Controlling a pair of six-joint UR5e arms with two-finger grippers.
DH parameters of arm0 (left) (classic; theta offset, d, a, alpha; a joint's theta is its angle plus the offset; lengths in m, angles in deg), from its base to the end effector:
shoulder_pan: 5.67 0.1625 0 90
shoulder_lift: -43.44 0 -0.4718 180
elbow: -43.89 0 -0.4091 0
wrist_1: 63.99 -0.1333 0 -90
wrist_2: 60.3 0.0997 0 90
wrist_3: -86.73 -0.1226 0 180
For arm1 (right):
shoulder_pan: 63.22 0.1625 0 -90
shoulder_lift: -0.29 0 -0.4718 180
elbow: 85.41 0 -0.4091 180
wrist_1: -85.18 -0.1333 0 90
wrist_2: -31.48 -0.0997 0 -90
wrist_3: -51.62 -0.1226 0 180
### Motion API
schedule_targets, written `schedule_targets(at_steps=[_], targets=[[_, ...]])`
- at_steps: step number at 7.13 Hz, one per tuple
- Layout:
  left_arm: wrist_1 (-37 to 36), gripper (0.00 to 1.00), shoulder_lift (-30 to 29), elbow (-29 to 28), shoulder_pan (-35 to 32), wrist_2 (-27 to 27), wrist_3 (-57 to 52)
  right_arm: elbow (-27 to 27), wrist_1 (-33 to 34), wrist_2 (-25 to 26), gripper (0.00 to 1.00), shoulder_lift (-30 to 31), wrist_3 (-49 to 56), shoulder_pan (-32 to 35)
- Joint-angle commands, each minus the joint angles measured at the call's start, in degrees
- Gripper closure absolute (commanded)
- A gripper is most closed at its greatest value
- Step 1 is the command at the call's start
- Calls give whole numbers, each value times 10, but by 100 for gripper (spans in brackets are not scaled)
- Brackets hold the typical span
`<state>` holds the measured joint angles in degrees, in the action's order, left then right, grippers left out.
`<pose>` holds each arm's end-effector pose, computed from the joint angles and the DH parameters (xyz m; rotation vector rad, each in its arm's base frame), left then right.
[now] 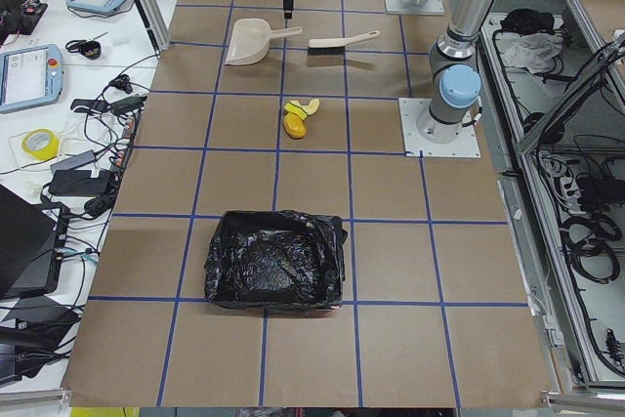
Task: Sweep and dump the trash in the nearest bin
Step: 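Move both grippers forward toward the white dustpan and brush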
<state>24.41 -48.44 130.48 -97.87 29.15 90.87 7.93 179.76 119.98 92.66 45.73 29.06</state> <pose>-0.1547 -0.5251 0.5280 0.0525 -3.1274 0.0845 0.1562 -0.4909 0.5109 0.0967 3.1081 -0.0948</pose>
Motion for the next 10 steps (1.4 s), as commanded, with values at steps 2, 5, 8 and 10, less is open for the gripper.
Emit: schedule_targets(at_steps=[2,5,8,10], targets=[[-1,0,1,1,2,4,-1,0,0,0,0,0,0,0],[-4,0,-12,-8,12,0,-7,-1,-1,0,0,-11,-1,0],[-113,0,-81,-9,2,-22,5,-1,-17,-5,0,-15,-2,0],[-153,0,-121,-17,-38,-18,29,14,-5,-10,0,-32,-17,3]])
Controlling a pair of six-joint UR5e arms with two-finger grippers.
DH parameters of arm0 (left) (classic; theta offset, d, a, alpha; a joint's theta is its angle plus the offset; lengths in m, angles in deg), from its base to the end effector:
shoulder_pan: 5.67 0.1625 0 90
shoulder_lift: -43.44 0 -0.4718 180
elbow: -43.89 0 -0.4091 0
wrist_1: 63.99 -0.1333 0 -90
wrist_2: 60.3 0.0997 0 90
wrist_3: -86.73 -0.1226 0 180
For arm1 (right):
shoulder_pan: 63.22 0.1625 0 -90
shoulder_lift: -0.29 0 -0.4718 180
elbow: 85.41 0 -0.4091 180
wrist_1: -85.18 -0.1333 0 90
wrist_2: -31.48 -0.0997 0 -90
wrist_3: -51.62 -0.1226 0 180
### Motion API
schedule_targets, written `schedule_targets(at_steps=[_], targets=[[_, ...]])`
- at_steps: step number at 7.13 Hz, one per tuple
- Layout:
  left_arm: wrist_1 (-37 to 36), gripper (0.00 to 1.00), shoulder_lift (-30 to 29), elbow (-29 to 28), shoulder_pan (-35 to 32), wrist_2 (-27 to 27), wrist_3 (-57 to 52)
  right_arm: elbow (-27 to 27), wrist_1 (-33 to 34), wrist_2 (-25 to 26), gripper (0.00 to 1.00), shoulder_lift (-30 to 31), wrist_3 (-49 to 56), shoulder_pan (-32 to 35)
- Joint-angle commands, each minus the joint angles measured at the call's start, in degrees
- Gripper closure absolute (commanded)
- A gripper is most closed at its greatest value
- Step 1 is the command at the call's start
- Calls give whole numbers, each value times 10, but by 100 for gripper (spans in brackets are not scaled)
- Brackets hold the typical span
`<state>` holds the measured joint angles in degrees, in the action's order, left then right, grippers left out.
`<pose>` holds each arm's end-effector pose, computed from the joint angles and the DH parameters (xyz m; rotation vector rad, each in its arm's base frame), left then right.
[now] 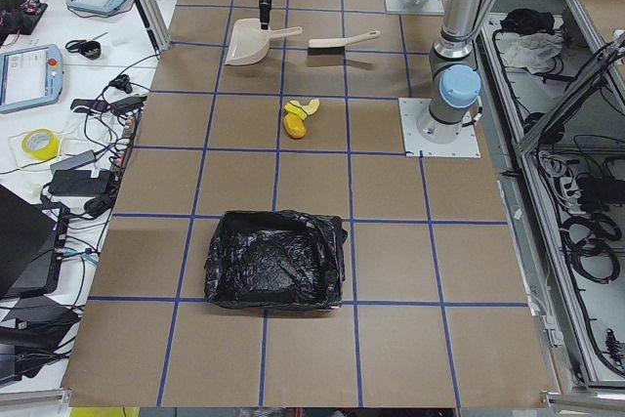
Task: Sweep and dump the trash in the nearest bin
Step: 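Move both grippers forward toward the white dustpan and brush, then grasp the dustpan handle with the left gripper while the right gripper grasps the brush handle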
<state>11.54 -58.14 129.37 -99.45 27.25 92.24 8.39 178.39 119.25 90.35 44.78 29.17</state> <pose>-0.1788 -0.6049 0.4658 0.0423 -3.0822 0.1936 0.1591 -0.5001 0.4842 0.1208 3.1011 0.0192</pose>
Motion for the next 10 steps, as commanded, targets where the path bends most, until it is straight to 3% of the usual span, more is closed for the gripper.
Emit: schedule_targets(at_steps=[1,3,5,6,10], targets=[[-25,0,-42,-21,-31,-1,27,9,43,-1,0,-29,-12,13],[-64,0,-83,-35,-67,-4,76,10,104,9,0,-68,-16,100],[-75,0,-116,-35,-89,-4,79,30,75,7,0,-63,-138,158],[-76,0,-133,-36,-101,-4,79,46,73,0,0,-63,-146,183],[-74,0,-186,-51,-146,-4,97,159,143,7,0,-64,-186,272]])
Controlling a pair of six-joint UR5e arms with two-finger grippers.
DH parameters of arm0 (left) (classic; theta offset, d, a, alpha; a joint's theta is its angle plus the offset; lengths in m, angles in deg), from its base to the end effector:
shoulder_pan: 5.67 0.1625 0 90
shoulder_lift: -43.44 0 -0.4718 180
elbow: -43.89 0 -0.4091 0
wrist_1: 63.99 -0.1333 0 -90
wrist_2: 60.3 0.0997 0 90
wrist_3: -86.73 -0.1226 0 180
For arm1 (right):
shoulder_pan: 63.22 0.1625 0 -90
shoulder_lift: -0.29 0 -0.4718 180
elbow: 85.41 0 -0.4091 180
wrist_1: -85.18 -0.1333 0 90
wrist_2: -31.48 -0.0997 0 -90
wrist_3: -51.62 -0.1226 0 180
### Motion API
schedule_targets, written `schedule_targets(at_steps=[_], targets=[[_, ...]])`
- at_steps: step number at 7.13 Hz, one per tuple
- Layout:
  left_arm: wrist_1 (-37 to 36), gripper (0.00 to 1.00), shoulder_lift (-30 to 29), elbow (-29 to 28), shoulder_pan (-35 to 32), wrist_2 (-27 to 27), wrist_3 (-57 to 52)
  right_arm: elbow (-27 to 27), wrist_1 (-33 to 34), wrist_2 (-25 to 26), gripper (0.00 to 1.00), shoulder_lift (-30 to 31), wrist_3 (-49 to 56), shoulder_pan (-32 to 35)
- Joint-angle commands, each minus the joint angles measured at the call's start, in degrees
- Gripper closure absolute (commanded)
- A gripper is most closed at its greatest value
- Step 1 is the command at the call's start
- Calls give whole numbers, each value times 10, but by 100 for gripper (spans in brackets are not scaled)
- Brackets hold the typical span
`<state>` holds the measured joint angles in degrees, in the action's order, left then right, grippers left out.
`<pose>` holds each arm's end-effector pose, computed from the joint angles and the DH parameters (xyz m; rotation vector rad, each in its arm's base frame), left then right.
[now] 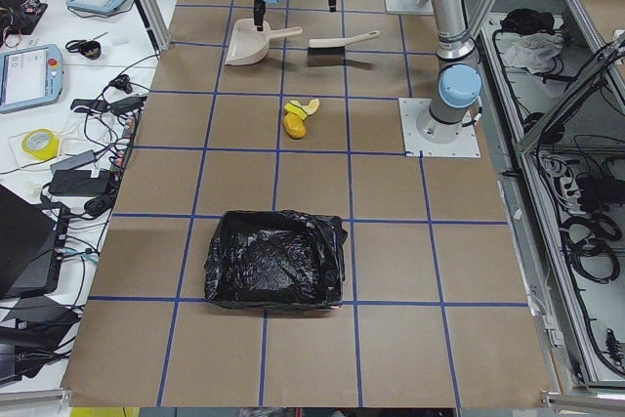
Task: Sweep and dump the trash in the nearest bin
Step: 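Grasp the dustpan handle with the left gripper while the right gripper grasps the brush handle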
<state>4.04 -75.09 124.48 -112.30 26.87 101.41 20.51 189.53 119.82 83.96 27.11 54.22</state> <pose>-0.3389 -0.6476 0.3257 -0.0543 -3.0797 0.0532 0.3577 -0.3918 0.3414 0.0762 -3.0991 -0.2121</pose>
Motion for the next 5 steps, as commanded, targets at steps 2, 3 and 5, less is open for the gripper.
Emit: schedule_targets(at_steps=[2,3,5], targets=[[9,0,-35,-1,-35,-3,-5,91,99,0,2,-3,-12,40],[10,0,-48,0,-39,-4,-6,103,121,-2,2,-7,-18,57],[46,0,-59,0,-51,-12,-8,110,123,0,4,-13,-47,81]])
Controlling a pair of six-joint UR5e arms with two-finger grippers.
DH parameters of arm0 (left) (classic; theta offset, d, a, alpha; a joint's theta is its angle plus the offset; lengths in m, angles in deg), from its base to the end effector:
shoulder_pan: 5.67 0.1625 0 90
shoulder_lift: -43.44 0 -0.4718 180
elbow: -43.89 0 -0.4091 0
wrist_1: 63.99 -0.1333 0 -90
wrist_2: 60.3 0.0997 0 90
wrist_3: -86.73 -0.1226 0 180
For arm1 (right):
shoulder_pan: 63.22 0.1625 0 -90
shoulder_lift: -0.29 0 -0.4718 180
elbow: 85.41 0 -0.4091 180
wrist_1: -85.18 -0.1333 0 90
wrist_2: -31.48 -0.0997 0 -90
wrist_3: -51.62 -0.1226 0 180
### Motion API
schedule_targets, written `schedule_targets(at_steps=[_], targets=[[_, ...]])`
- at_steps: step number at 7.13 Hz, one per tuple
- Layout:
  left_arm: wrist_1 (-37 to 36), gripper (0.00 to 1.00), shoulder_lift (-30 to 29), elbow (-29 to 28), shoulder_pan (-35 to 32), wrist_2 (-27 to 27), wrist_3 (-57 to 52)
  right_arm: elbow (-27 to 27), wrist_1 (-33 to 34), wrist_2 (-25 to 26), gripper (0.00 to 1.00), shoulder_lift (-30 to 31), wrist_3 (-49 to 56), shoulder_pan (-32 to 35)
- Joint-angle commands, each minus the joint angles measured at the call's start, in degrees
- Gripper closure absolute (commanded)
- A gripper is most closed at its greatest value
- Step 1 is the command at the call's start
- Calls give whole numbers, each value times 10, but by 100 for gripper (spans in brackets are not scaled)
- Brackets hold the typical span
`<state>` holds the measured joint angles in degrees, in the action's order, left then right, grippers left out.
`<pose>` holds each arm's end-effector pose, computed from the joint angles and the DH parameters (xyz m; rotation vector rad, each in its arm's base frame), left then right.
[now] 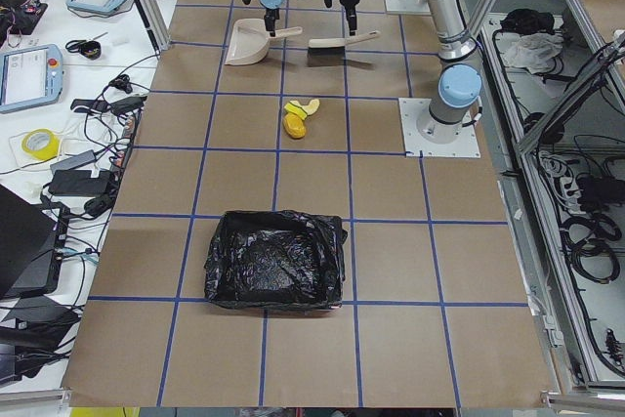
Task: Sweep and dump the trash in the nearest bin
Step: 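Lift the dustpan with the left gripper while the right gripper lifts the brush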
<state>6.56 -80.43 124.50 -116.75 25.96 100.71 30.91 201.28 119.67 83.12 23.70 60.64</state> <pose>-0.3922 -0.6246 0.2541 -0.1876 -3.0960 -0.1604 0.3831 -0.3248 0.2705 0.1573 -3.0922 -0.1967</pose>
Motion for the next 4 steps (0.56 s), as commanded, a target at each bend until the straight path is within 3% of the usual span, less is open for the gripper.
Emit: schedule_targets(at_steps=[1,3,4], targets=[[39,0,0,0,-7,-14,-3,18,13,2,8,-5,-18,21],[71,0,7,2,-8,-17,-25,29,19,-1,9,-6,-44,38],[86,4,7,5,-12,-20,-25,30,19,-2,16,-10,-54,49]])
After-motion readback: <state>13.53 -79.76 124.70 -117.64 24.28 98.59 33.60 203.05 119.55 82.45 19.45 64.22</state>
